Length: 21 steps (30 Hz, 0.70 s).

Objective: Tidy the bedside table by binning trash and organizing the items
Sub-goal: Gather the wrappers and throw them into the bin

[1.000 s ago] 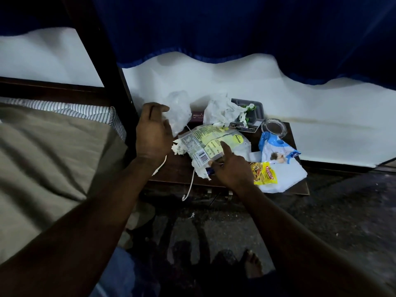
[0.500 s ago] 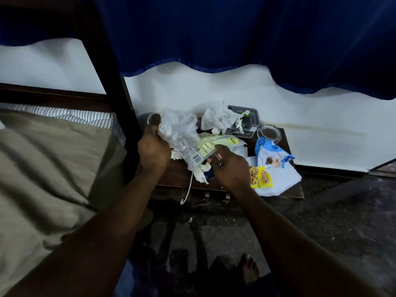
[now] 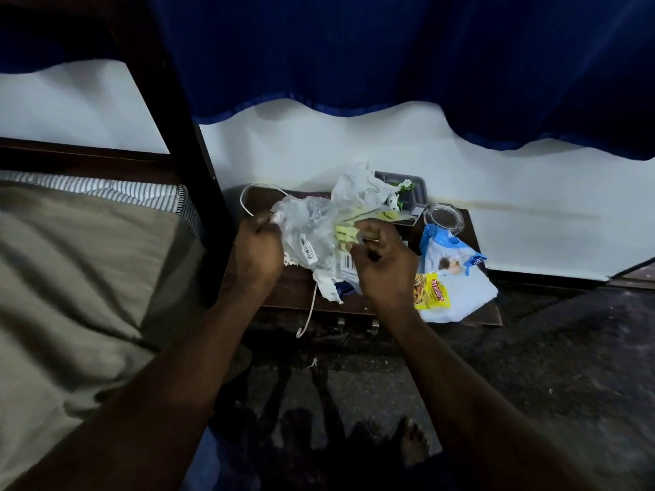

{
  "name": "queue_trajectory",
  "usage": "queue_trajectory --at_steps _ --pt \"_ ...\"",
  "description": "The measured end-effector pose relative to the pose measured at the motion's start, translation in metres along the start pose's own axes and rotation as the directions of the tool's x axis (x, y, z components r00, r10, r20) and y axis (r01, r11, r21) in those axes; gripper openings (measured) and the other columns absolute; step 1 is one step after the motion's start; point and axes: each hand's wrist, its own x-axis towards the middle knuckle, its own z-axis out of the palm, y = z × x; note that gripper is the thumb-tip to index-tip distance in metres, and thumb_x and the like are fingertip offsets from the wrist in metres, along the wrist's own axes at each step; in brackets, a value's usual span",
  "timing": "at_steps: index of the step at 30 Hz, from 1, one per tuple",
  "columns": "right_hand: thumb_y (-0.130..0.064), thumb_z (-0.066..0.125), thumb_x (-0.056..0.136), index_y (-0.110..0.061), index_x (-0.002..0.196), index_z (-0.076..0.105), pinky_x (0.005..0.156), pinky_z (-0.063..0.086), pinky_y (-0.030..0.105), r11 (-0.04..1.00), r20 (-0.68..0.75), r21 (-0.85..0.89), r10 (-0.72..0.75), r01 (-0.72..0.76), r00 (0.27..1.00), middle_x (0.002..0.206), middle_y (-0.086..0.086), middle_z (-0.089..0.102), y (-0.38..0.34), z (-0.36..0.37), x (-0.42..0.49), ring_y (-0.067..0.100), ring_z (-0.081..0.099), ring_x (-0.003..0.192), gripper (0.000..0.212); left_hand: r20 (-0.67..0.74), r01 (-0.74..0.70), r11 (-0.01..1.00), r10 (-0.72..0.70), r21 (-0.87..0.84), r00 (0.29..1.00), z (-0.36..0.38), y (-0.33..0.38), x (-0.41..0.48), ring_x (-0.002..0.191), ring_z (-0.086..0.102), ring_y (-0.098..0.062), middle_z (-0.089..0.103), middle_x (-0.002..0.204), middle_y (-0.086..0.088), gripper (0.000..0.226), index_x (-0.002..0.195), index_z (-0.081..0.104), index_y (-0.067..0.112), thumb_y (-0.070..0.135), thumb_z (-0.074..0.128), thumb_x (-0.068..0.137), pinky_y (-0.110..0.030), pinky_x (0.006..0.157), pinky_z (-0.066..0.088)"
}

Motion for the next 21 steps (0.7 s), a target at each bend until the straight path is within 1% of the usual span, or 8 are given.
queue_trajectory --at_steps 4,6,9,12,14,17,19,21 --pt "0.004 0.076 0.087 -0.017 0.126 0.068 0.087 0.058 0.024 0.988 -0.019 0.149 0.052 -0.048 0.998 0.088 -0.008 0.066 -0.001 -0.007 0.004 0.001 0.068 0.088 0.045 0.055 0.003 0.999 0.0 -0.053 0.999 -0.001 0.01 -0.014 0.068 0.06 -0.018 0.064 0.069 0.007 0.018 0.069 0.066 0.026 0.039 0.056 0.074 -0.042 0.071 0.053" --pt "0.007 0.075 0.086 -0.02 0.13 0.065 0.09 0.057 0.024 0.969 0.018 0.229 0.085 -0.087 0.996 0.091 0.0 0.067 0.002 -0.009 0.006 0.003 0.067 0.09 0.052 0.142 -0.023 0.998 0.032 -0.06 0.989 0.002 0.014 -0.024 0.088 0.071 -0.009 0.076 0.091 0.008 0.017 0.089 0.076 0.036 0.047 0.064 0.085 -0.032 0.083 0.055" --pt "0.008 0.075 0.084 -0.022 0.126 0.067 0.094 0.059 0.039 0.862 0.096 0.463 0.18 -0.204 0.979 0.104 0.013 0.075 0.006 -0.005 0.006 0.017 0.071 0.1 0.052 0.286 0.028 1.0 -0.025 -0.008 0.958 0.006 0.011 -0.032 0.118 0.065 -0.004 0.072 0.126 0.009 0.067 0.122 0.072 0.028 0.076 0.071 0.075 -0.028 0.102 0.049" --pt "0.009 0.073 0.082 -0.011 0.117 0.071 0.095 0.057 0.037 0.652 0.203 0.674 0.287 -0.346 0.936 0.098 0.004 0.074 0.008 -0.002 0.003 0.017 0.068 0.099 0.04 0.31 -0.008 0.999 0.022 -0.048 0.951 0.014 0.0 -0.039 0.11 0.07 -0.008 0.075 0.118 0.006 0.055 0.122 0.068 0.024 0.052 0.084 0.077 -0.031 0.097 0.054" --pt "0.0 0.073 0.085 -0.008 0.113 0.074 0.103 0.051 0.046 0.622 0.258 0.672 0.312 -0.402 0.914 0.104 0.01 0.074 0.012 -0.002 0.0 0.023 0.065 0.104 0.03 0.288 -0.018 0.997 0.039 -0.075 0.957 0.022 -0.009 -0.038 0.106 0.07 -0.013 0.072 0.115 0.004 0.051 0.12 0.058 0.021 0.04 0.083 0.08 -0.034 0.092 0.056" --pt "-0.002 0.067 0.095 -0.006 0.106 0.076 0.099 0.054 0.042 0.671 0.276 0.588 0.357 -0.451 0.892 0.103 0.01 0.078 0.019 0.0 -0.005 0.02 0.07 0.1 0.015 0.273 -0.068 0.991 0.098 -0.117 0.957 0.027 -0.024 -0.034 0.11 0.061 0.001 0.064 0.121 0.01 0.046 0.122 0.054 0.023 0.018 0.076 0.082 -0.02 0.095 0.048" --pt "-0.011 0.069 0.097 -0.006 0.109 0.076 0.098 0.056 0.044 0.727 0.276 0.518 0.356 -0.451 0.893 0.11 0.016 0.077 0.027 0.003 -0.009 0.024 0.071 0.103 0.015 0.27 -0.095 0.986 0.128 -0.134 0.954 0.029 -0.029 -0.029 0.118 0.062 -0.006 0.067 0.126 0.011 0.048 0.122 0.06 0.032 0.012 0.067 0.079 -0.035 0.103 0.052" --pt "-0.024 0.075 0.093 -0.019 0.104 0.079 0.097 0.056 0.046 0.821 0.204 0.42 0.33 -0.387 0.922 0.113 0.019 0.075 0.037 0.006 -0.009 0.028 0.071 0.106 0.013 0.247 -0.066 0.97 0.125 -0.234 0.961 0.032 -0.031 -0.024 0.114 0.069 -0.019 0.072 0.122 0.005 0.052 0.116 0.067 0.037 0.005 0.061 0.076 -0.048 0.097 0.057"
